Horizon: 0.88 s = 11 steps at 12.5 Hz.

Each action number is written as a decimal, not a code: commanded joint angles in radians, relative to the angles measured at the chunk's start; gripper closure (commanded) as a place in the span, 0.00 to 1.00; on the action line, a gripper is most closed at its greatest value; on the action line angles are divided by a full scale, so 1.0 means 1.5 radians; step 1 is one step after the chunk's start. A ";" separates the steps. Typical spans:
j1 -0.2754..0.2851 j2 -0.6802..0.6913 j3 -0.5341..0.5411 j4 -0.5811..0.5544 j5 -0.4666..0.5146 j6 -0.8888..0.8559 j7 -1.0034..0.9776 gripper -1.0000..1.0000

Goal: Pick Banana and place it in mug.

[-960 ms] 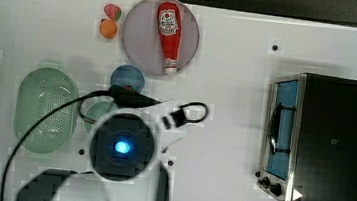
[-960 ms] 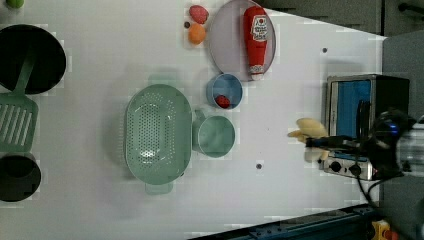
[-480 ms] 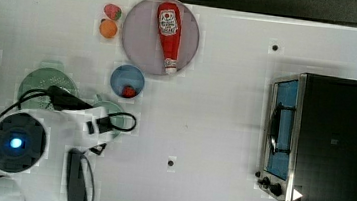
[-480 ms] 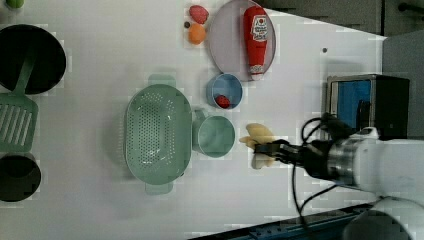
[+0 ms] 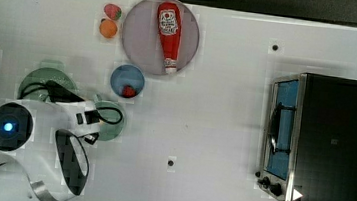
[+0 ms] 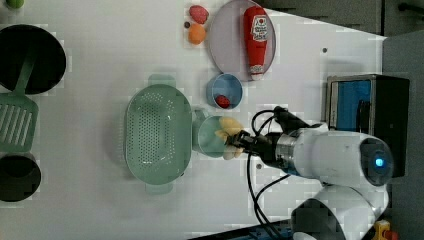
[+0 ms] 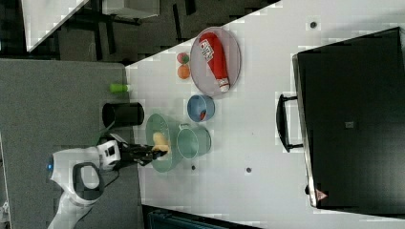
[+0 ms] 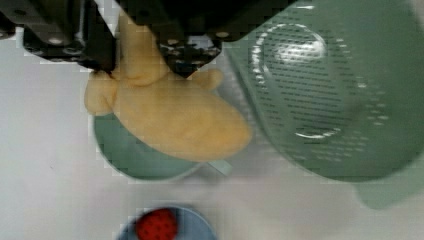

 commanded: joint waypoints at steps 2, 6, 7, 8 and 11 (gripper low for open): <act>0.001 0.036 -0.014 0.005 0.004 0.045 0.064 0.68; 0.001 0.057 -0.014 -0.001 0.002 0.086 0.070 0.35; 0.000 0.056 -0.017 0.000 0.002 0.086 0.072 0.24; 0.000 0.056 -0.020 0.000 0.002 0.086 0.072 0.13; -0.001 0.050 -0.030 0.007 0.003 0.089 0.072 0.00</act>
